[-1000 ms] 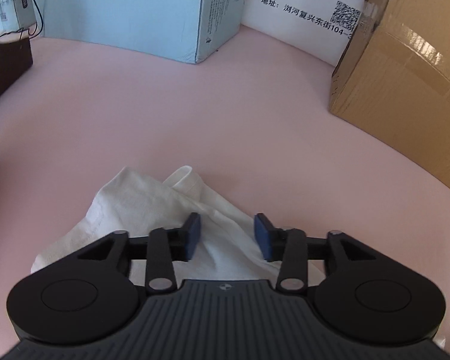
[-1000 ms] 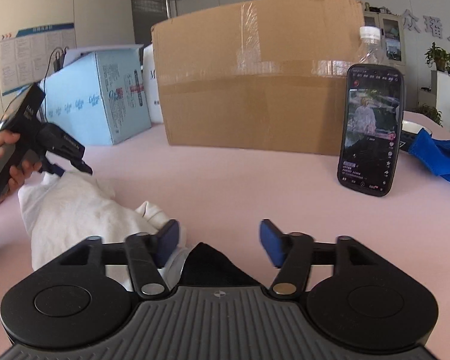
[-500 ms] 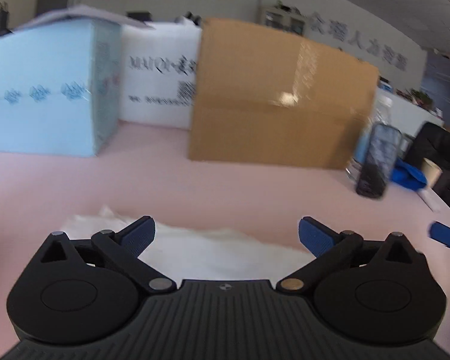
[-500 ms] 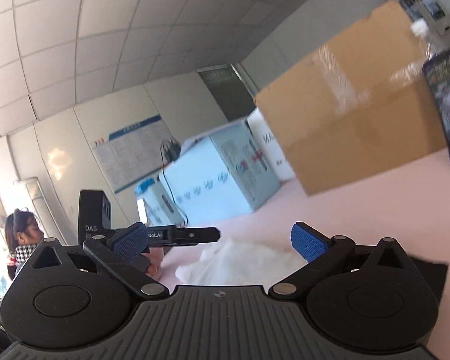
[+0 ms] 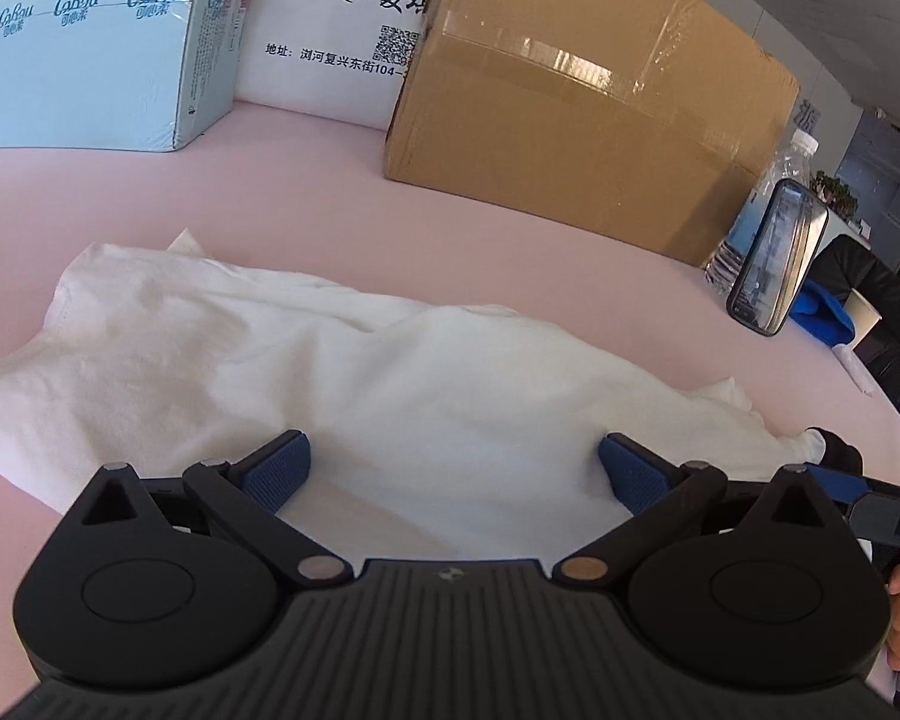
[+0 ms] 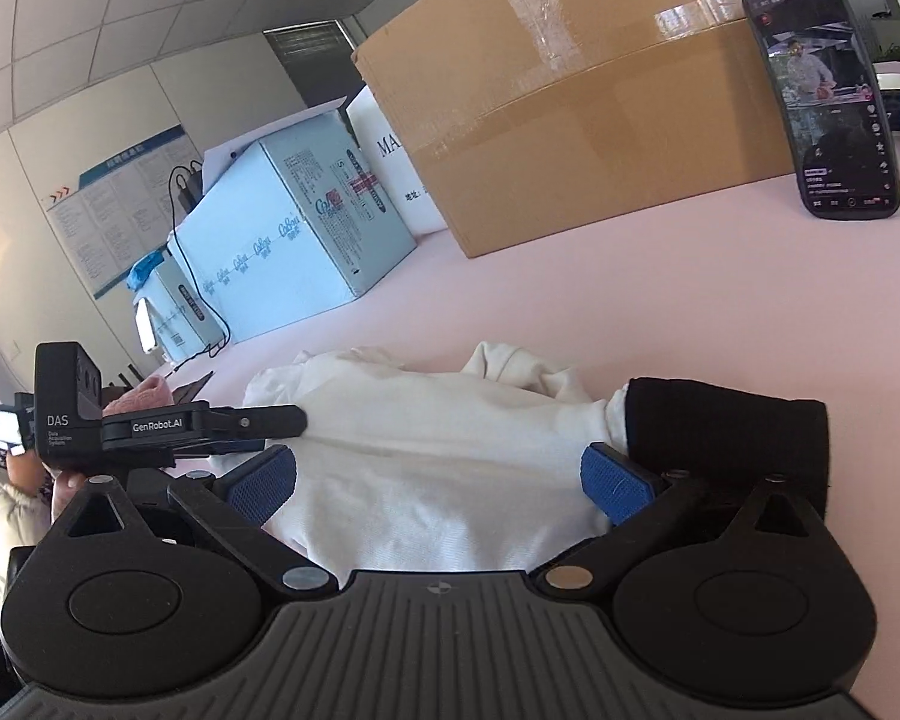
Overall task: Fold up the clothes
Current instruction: 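Grasp the black trim at the shirt end with the right gripper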
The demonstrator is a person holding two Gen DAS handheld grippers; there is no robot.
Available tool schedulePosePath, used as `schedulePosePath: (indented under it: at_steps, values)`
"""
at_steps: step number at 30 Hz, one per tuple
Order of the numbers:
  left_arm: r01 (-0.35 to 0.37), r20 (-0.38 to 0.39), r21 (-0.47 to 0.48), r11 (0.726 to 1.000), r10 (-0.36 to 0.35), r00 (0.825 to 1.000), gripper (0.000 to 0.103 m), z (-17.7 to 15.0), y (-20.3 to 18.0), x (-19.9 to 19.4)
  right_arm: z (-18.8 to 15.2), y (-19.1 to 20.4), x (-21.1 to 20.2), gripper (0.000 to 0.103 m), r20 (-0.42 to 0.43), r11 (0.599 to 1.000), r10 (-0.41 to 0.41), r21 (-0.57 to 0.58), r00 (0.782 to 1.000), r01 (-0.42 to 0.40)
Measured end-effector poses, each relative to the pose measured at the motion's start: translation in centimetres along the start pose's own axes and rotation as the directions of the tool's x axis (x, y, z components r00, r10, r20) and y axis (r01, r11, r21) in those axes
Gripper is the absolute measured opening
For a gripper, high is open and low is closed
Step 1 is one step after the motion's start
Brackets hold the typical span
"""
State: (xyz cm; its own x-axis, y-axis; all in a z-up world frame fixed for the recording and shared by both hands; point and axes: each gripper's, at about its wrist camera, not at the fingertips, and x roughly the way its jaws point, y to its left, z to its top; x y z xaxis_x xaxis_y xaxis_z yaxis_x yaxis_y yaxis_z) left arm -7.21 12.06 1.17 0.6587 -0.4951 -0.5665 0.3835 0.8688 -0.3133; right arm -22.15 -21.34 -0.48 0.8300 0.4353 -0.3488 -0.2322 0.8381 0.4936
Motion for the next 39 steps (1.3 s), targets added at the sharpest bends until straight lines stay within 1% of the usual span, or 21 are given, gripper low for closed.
schedulePosePath:
  at_steps: [1, 3, 4, 6, 7, 8, 9, 10, 12, 14, 17, 18, 20, 22, 24, 28, 30, 31, 33, 35, 39]
  values:
    - [-0.001, 0.010, -0.023, 1.000, 0.001, 1.000, 0.103, 0.0, 0.4, -0.3, 0.0, -0.1, -0.4, 0.103, 0.020, 1.000, -0.019, 0.013, 1.000, 0.019]
    - [-0.020, 0.036, -0.087, 0.996, 0.023, 0.999, 0.103, 0.2, 1.5, -0.9, -0.2, -0.2, -1.6, 0.103, 0.085, 0.995, -0.096, 0.034, 0.992, 0.093]
    - [-0.056, 0.057, -0.119, 0.991, 0.064, 0.996, 0.103, 0.2, 2.0, -1.3, -0.3, -0.2, -2.2, 0.103, 0.120, 0.990, -0.136, 0.047, 0.983, 0.131]
    - [-0.164, 0.110, -0.200, 0.966, 0.189, 0.976, 0.103, 0.3, 3.3, -2.3, -0.5, -0.4, -3.2, 0.103, 0.187, 0.984, -0.175, 0.073, 0.967, 0.164]
    - [-0.194, 0.140, -0.233, 0.953, 0.230, 0.963, 0.103, 0.2, 3.9, -2.9, -0.7, -0.3, -4.0, 0.103, 0.234, 0.982, -0.184, 0.084, 0.955, 0.169]
    - [-0.204, 0.175, -0.262, 0.943, 0.254, 0.951, 0.103, 0.1, 4.4, -3.7, -0.9, 0.0, -4.8, 0.103, 0.278, 0.983, -0.182, 0.084, 0.943, 0.165]
    - [-0.185, 0.198, -0.274, 0.944, 0.243, 0.950, 0.103, 0.0, 4.7, -4.2, -1.2, 0.5, -5.7, 0.103, 0.317, 0.986, -0.164, 0.075, 0.934, 0.148]
    - [-0.153, 0.207, -0.271, 0.951, 0.212, 0.955, 0.103, -0.1, 4.8, -4.4, -1.6, 1.1, -6.4, 0.103, 0.341, 0.990, -0.136, 0.070, 0.930, 0.119]
    - [-0.086, 0.213, -0.223, 0.971, 0.135, 0.968, 0.103, 0.0, 4.2, -4.4, -2.6, 2.2, -7.3, 0.103, 0.347, 0.997, -0.042, 0.073, 0.937, 0.018]
    - [-0.025, 0.210, -0.141, 0.990, 0.054, 0.976, 0.103, -0.1, 2.9, -4.2, -3.7, 3.0, -6.8, 0.103, 0.298, 0.991, 0.039, 0.112, 0.954, -0.076]
    - [0.050, 0.191, -0.048, 0.998, -0.040, 0.981, 0.103, -0.3, 1.0, -3.8, -5.4, 4.1, -6.0, 0.103, 0.231, 0.962, 0.165, 0.179, 0.959, -0.209]
    - [0.072, 0.183, -0.025, 0.997, -0.066, 0.981, 0.103, -0.4, 0.4, -3.7, -5.9, 4.5, -5.6, 0.103, 0.211, 0.960, 0.165, 0.188, 0.963, -0.206]
    - [0.117, 0.167, 0.013, 0.993, -0.118, 0.979, 0.103, -0.8, -0.9, -3.6, -6.5, 4.7, -5.2, 0.103, 0.177, 0.962, 0.142, 0.208, 0.974, -0.178]
    - [0.148, 0.147, 0.033, 0.988, -0.151, 0.978, 0.103, -1.1, -1.9, -3.6, -6.1, 4.6, -5.6, 0.103, 0.152, 0.955, 0.106, 0.259, 0.983, -0.143]
    - [0.150, 0.121, 0.054, 0.987, -0.155, 0.980, 0.103, -1.3, -3.0, -3.3, -6.5, 4.1, -6.2, 0.103, 0.144, 0.943, 0.061, 0.317, 0.988, -0.105]
    - [0.069, 0.074, 0.072, 0.995, -0.074, 0.994, 0.103, -1.5, -4.5, -2.2, -7.3, 3.8, -7.6, 0.103, 0.146, 0.916, 0.008, 0.396, 0.989, -0.066]
    - [0.026, 0.031, 0.065, 0.998, -0.028, 0.999, 0.103, -1.7, -4.9, -1.2, -7.2, 3.9, -7.8, 0.103, 0.136, 0.917, -0.065, 0.398, 0.989, 0.005]
    - [0.020, 0.013, 0.067, 0.998, -0.021, 1.000, 0.103, -1.7, -4.9, -0.8, -7.0, 4.1, -7.8, 0.098, 0.107, 0.909, -0.154, 0.406, 0.982, 0.098]
    - [0.015, -0.010, 0.063, 0.998, -0.015, 1.000, 0.103, -1.8, -4.8, -0.4, -6.6, 4.3, -7.2, 0.097, 0.053, 0.901, -0.209, 0.400, 0.976, 0.171]
    - [0.011, -0.023, 0.051, 0.999, -0.010, 1.000, 0.103, -1.9, -4.6, -0.2, -6.2, 4.7, -6.8, 0.098, 0.031, 0.882, -0.250, 0.419, 0.968, 0.215]
    - [-0.021, -0.018, 0.086, 0.996, 0.022, 1.000, 0.103, -2.4, -5.0, -0.2, -6.3, 4.1, -6.4, 0.099, 0.059, 0.845, -0.311, 0.474, 0.948, 0.248]
